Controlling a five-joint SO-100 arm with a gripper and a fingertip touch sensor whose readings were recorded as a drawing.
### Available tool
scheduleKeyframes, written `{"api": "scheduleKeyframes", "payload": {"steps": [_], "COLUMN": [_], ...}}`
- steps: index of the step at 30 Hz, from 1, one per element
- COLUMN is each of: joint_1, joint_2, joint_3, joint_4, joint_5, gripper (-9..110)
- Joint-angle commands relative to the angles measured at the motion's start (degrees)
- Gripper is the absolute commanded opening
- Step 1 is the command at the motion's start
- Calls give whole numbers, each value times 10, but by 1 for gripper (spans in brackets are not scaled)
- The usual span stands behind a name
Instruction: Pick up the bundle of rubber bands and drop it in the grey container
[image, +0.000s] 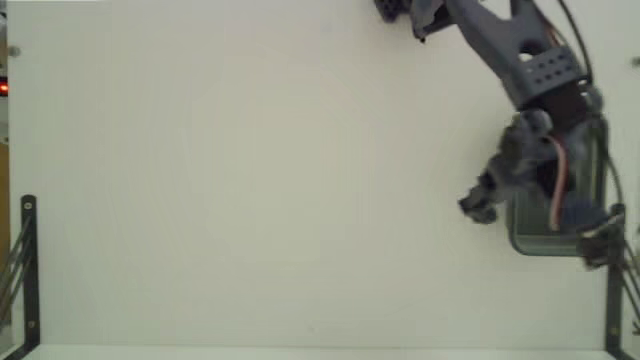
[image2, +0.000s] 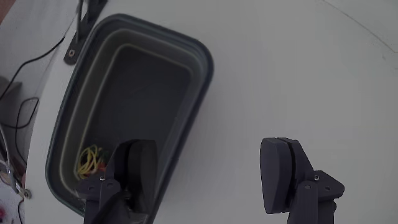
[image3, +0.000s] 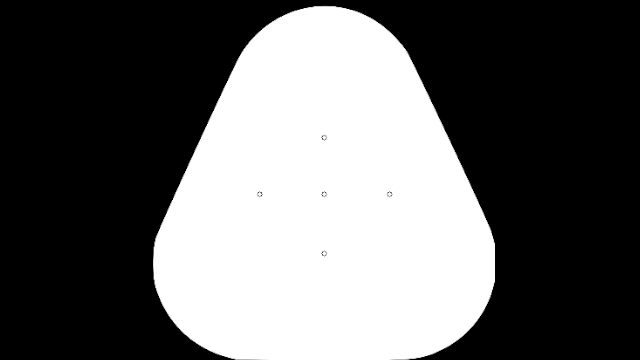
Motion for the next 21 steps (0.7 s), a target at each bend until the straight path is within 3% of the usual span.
{"api": "scheduleKeyframes", "payload": {"steps": [1, 21], "joint_1": [16, 140], "joint_2": [60, 222], "joint_3": [14, 174], "joint_4": [10, 11], "joint_5": [2, 2], "gripper": [110, 110]}}
